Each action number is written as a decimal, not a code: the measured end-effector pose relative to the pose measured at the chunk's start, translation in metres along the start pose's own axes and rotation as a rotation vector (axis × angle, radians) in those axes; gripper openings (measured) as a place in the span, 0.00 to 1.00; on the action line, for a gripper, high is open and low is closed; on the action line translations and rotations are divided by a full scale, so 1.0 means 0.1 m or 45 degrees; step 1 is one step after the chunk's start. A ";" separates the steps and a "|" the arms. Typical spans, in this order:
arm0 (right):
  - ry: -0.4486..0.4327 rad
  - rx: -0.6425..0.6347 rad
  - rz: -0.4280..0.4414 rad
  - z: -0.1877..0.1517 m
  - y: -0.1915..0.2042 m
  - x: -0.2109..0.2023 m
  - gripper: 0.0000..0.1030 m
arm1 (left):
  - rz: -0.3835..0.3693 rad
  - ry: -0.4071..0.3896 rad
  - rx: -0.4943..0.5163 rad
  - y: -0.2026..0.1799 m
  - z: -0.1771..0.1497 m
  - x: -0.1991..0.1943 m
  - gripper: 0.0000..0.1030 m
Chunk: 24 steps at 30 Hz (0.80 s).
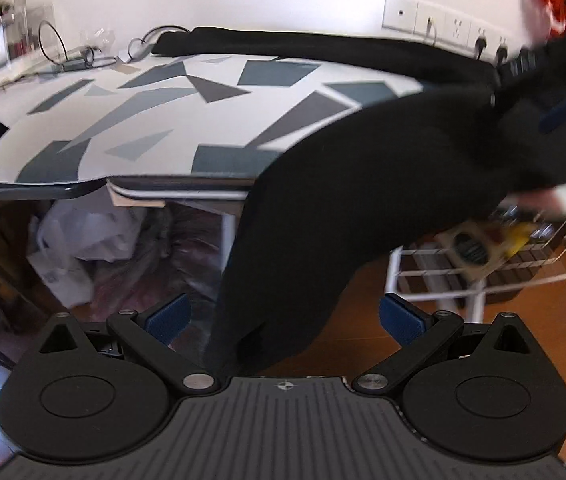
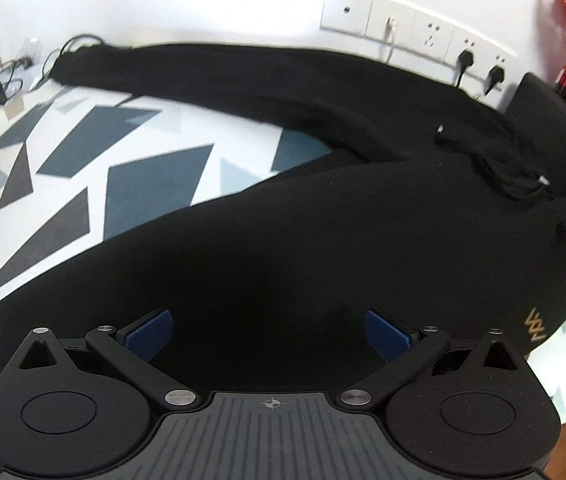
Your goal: Fold clothes
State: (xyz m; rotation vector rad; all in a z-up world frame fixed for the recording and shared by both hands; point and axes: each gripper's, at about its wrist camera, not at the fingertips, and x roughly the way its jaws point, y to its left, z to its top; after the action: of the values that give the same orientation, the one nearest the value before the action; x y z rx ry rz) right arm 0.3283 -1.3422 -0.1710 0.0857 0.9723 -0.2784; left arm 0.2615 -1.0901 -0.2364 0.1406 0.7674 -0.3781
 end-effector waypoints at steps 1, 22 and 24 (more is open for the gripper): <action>0.019 0.007 0.007 0.00 0.02 0.02 0.99 | 0.027 -0.002 0.010 -0.01 -0.04 0.06 0.99; 0.273 0.250 0.289 -0.17 -0.25 0.03 0.99 | 0.086 -0.009 -0.246 0.37 0.14 -0.13 0.08; 0.284 0.307 0.369 -0.25 -0.28 0.02 0.99 | 0.113 -0.083 -0.234 0.37 0.24 -0.29 0.08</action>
State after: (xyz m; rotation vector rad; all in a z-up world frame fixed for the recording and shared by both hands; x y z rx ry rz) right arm 0.3018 -1.3650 -0.1849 0.4823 1.1287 -0.1189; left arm 0.2726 -1.0540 -0.1992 -0.0100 0.7254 -0.2260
